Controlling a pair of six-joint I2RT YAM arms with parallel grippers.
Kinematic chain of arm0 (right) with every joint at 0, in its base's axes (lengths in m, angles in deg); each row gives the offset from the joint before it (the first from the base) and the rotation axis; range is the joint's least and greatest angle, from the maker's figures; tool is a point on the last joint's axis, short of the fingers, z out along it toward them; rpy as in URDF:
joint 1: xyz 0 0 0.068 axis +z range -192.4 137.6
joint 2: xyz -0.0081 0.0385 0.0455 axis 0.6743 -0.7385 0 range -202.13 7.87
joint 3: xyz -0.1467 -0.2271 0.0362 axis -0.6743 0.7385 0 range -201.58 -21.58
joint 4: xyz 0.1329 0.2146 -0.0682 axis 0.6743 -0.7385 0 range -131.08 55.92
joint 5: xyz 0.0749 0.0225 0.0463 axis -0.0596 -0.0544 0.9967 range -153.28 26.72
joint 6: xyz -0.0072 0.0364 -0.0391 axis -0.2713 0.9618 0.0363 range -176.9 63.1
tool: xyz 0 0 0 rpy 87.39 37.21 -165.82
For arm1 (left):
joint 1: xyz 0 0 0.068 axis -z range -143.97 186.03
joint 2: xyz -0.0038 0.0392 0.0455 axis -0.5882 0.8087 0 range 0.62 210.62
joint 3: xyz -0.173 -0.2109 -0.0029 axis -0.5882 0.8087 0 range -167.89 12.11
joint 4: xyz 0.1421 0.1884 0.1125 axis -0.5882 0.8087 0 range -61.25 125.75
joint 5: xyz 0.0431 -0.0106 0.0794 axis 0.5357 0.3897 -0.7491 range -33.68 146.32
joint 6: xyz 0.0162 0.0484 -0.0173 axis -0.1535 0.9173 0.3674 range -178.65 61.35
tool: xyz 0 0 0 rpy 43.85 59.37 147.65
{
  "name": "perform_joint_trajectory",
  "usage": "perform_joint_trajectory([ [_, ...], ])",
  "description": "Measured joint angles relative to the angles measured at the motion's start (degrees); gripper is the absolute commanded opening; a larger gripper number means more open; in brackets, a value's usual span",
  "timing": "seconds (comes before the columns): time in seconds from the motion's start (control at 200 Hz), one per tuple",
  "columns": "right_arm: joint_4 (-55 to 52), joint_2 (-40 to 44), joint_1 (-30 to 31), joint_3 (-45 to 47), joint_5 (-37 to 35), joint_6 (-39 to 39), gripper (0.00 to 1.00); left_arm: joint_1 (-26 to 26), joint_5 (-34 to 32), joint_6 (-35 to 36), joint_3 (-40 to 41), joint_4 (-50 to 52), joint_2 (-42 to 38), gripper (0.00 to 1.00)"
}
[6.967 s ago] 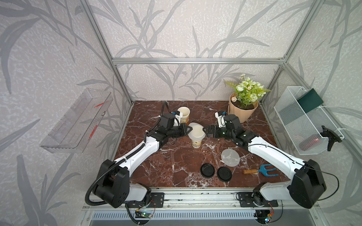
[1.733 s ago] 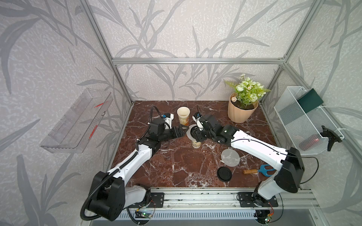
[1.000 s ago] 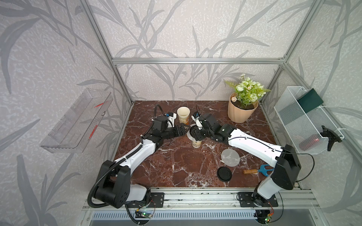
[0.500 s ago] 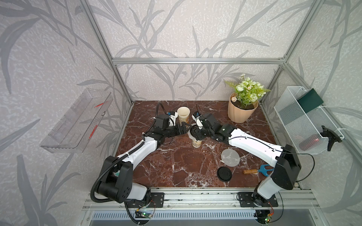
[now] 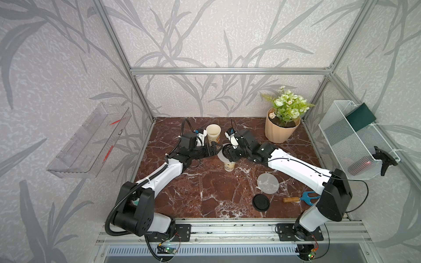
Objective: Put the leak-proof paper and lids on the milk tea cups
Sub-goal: Secure the cup lid on the cup.
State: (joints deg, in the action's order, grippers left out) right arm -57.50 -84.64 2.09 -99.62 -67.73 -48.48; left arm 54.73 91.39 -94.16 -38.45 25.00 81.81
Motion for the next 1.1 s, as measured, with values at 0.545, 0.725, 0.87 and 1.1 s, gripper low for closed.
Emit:
perform_joint_trajectory([
  [0.545,0.1,0.3,-1.1,0.0,2.6,0.0,0.54,0.0,-0.4,-0.7,0.0,0.0,-0.2,0.72],
  [0.725,0.1,0.0,-1.6,0.0,3.0,0.0,0.55,0.0,-0.5,-0.9,0.0,-0.9,-0.5,0.66],
  [0.87,0.1,-0.2,-1.6,0.0,3.1,-0.2,0.58,0.0,-0.4,-1.1,0.0,-1.1,-0.5,0.64],
  [1.1,0.0,-1.0,-1.6,0.0,3.5,-0.6,0.62,0.0,0.0,-1.7,0.0,-1.5,-0.5,0.50],
])
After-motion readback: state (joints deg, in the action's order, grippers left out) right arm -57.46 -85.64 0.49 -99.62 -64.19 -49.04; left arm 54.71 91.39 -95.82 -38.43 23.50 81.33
